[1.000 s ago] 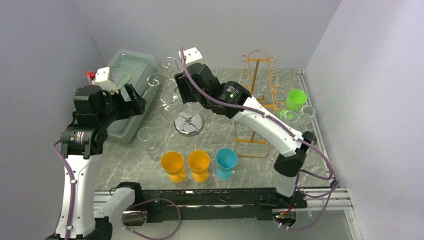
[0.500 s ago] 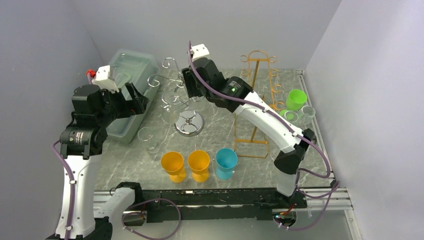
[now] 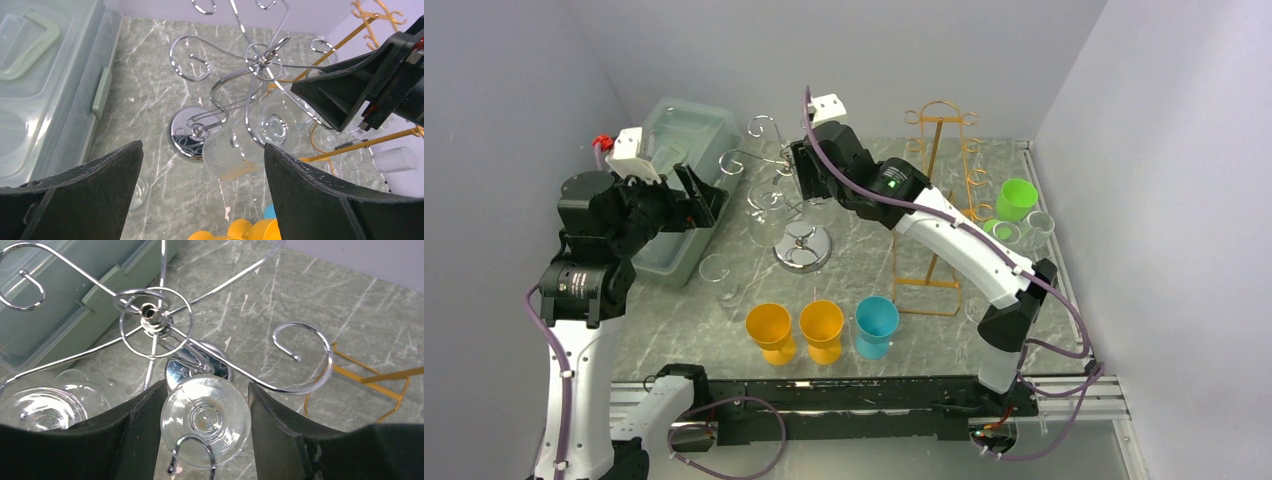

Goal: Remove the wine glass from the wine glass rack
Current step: Pick up the wine glass from the wine rack.

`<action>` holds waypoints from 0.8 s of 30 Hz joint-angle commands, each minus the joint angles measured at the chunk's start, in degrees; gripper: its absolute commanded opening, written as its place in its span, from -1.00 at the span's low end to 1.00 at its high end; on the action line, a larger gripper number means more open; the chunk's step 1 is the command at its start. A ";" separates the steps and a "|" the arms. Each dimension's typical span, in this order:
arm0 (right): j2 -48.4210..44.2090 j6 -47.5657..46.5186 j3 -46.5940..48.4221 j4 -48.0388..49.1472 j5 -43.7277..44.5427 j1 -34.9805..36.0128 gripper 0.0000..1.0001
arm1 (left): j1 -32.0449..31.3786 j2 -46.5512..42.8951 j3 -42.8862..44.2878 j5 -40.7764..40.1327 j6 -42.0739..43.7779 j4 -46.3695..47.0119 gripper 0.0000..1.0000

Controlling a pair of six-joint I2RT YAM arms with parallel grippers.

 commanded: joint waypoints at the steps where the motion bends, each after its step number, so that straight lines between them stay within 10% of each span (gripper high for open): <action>1: -6.66 1.52 -2.26 3.92 3.30 -0.51 -0.44 | 0.25 -1.06 1.68 5.19 1.00 5.61 0.90; 14: -11.13 2.72 -5.30 2.95 6.33 -0.61 -0.45 | -1.56 2.34 3.31 11.08 2.08 9.99 0.87; 24: -13.85 4.57 -6.58 0.02 6.61 -0.60 -0.46 | -14.81 7.06 6.32 4.08 5.60 12.96 0.86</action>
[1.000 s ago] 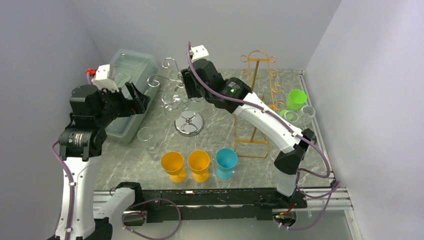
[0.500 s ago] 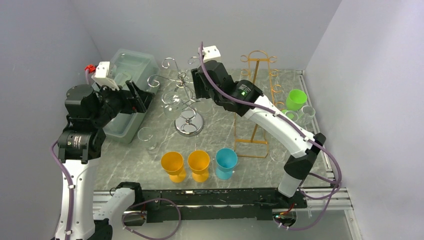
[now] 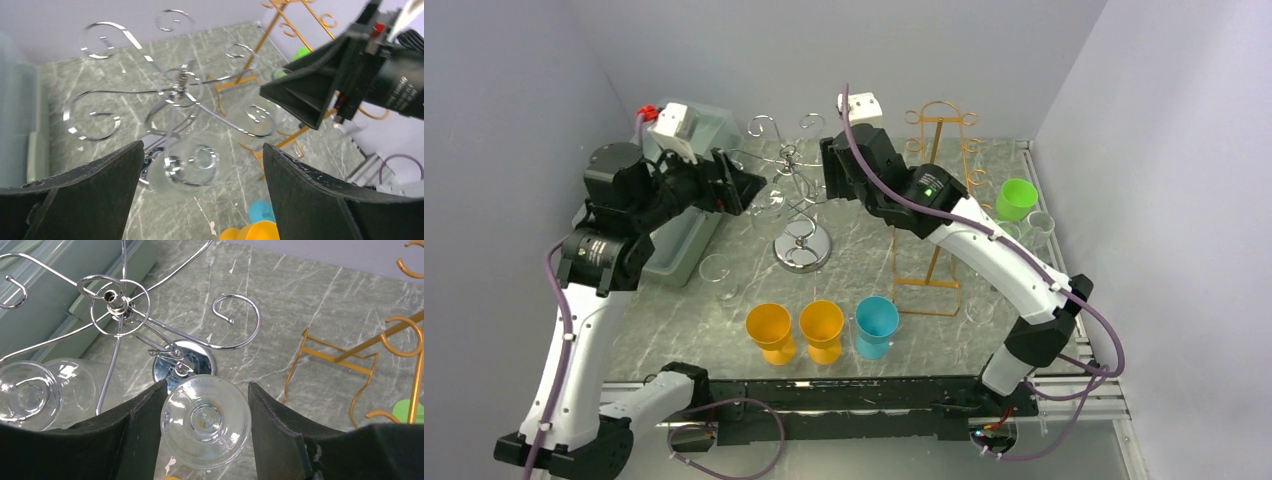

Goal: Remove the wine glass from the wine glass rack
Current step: Pick up the wine glass from the wine rack, then place the wine glass at the center of the board.

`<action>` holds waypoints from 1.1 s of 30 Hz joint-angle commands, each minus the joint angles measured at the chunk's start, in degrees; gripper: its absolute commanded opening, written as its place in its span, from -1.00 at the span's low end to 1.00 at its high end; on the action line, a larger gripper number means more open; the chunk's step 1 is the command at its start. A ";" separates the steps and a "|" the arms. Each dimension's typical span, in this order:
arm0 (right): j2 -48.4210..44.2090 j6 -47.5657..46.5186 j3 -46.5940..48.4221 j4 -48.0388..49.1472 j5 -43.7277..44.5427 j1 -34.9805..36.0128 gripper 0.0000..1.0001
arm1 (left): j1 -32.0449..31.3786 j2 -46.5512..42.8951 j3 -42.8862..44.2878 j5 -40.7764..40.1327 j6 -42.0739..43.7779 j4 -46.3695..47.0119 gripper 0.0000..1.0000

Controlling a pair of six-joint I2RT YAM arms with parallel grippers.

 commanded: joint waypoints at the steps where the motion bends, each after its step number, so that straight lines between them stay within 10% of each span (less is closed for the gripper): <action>1: -4.56 1.67 0.47 0.85 2.24 -0.21 -0.46 | -8.02 0.73 2.19 -5.00 3.70 4.97 0.86; 15: -10.20 3.33 1.65 -3.58 1.26 -0.21 -0.47 | -22.43 2.72 -1.23 -11.04 6.61 14.73 0.84; 33: -16.50 2.73 6.70 -0.54 -2.01 -0.21 -0.46 | -22.53 7.78 4.14 -3.94 -25.64 14.99 0.51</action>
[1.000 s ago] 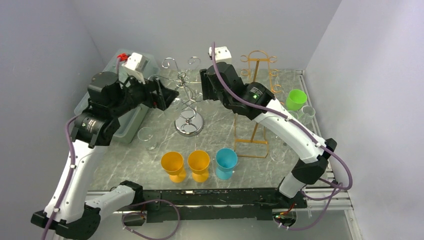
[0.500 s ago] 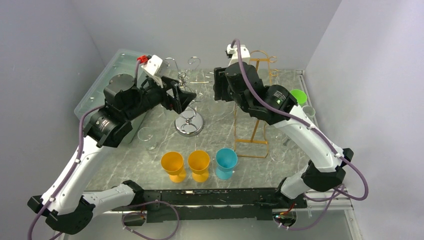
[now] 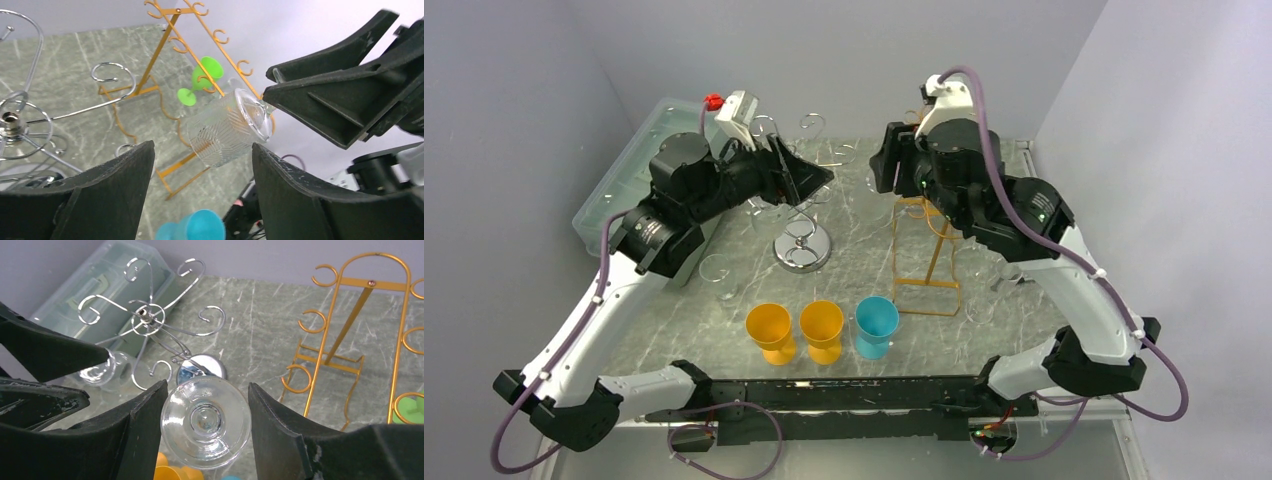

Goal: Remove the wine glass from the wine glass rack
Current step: Place the wine glass at the center of the board.

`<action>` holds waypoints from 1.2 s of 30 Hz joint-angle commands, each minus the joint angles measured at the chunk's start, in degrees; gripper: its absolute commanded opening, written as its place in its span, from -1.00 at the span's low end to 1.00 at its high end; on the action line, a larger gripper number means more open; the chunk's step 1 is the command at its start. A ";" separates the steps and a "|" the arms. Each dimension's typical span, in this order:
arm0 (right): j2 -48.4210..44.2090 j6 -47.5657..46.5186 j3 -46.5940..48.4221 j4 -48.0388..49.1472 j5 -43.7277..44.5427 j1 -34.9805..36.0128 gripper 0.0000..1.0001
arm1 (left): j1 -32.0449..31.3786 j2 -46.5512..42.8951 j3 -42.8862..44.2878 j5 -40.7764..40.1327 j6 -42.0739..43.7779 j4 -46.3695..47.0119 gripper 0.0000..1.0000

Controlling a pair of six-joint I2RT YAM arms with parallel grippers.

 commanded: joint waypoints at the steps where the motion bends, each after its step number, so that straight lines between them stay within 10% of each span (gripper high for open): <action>1: -2.89 0.11 3.73 7.45 -1.34 -0.21 -0.46 | -0.25 -0.08 3.39 2.30 -11.08 1.08 0.49; 14: -1.68 1.33 7.04 14.28 -6.10 -2.43 -0.44 | 5.68 -3.66 -5.01 10.48 -30.52 11.45 0.41; 36: -1.23 22.33 -4.37 35.25 -49.88 -24.07 -0.48 | 11.87 1.61 -10.11 21.08 -47.23 36.82 0.24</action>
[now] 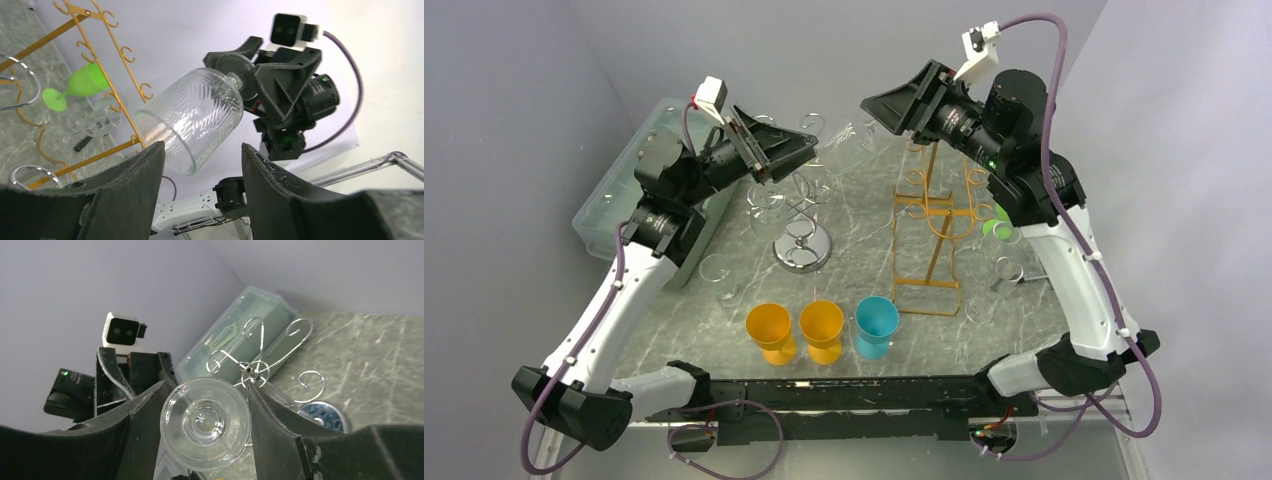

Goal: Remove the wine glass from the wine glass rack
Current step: Place the wine glass at the center of the board.

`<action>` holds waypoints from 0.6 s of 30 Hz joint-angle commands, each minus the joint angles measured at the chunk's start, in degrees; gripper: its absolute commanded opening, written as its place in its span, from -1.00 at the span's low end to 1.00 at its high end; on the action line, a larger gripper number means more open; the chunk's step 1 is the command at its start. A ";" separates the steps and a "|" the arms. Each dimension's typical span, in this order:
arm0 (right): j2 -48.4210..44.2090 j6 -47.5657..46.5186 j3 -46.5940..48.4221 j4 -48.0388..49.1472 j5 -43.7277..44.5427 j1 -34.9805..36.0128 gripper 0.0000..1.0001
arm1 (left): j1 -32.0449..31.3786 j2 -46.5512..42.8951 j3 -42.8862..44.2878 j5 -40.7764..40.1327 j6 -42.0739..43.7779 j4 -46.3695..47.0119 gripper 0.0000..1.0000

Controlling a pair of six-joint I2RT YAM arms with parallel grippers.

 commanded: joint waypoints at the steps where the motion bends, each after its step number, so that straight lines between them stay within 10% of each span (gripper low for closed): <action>1: -1.01 6.96 -2.26 12.93 -9.12 -1.81 -0.49 | 0.27 0.83 -1.18 2.66 -5.48 11.16 0.22; 18: -2.83 23.48 -21.45 42.82 -18.40 -4.18 -0.52 | 0.27 -0.04 -4.24 1.98 -13.88 20.24 -0.19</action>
